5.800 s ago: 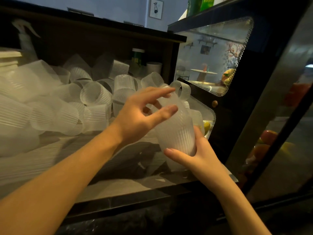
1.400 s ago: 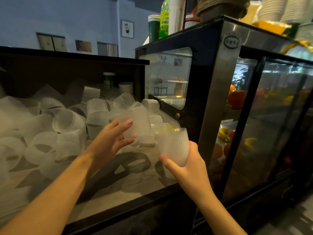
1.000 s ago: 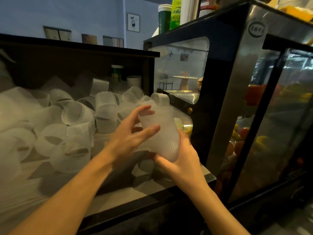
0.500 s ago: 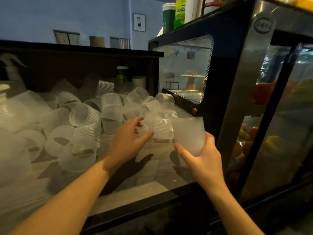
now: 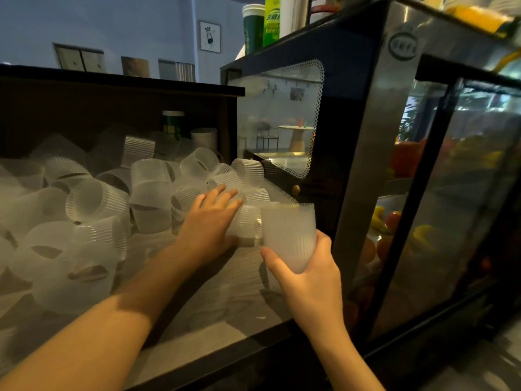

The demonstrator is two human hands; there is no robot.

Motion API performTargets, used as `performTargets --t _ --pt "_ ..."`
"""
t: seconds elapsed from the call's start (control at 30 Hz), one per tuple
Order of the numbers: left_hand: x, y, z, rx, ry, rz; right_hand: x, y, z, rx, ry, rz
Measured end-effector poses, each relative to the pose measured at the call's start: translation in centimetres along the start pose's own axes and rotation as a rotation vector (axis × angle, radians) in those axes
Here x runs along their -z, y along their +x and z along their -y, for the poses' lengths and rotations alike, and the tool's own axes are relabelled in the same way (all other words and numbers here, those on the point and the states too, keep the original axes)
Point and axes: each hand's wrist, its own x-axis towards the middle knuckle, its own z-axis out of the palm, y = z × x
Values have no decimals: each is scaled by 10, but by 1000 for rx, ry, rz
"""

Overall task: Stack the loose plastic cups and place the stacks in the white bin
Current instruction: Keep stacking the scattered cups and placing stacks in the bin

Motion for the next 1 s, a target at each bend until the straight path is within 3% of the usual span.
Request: performTargets --t 0.17,0.5,0.7,0.87,1.0 --pt "7 -9 5 72 -395 -208 1 0 0 -8 1 7" --pt "35 -16 8 329 -1112 -363 2 -1 6 -20 90 60" --pt "57 -13 4 427 -1626 -207 5 0 10 19 79 147" --pt "66 -13 -4 314 -1572 -174 6 0 9 96 35 201" --pt "73 -16 -10 121 -1409 -126 5 0 10 139 8 246"
